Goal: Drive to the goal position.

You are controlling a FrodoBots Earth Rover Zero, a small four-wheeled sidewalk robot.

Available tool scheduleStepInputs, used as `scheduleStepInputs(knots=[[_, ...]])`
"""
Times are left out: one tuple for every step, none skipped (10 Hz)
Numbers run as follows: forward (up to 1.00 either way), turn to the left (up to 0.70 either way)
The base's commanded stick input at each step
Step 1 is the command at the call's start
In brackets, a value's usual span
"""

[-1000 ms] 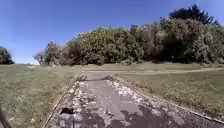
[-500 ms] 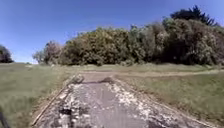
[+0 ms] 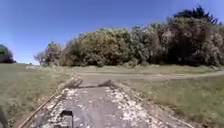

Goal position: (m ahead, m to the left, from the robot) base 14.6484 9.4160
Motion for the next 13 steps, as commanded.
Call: scheduleStepInputs(knots=[[0.85,0.00],[0.85,0.00],[0.85,0.00],[0.85,0.00],[0.85,0.00],[0.85,0.00],[0.85,0.00],[0.85,0.00],[0.85,0.00],[0.85,0.00],[0.85,0.00],[0.85,-0.27],[0.85,-0.27]])
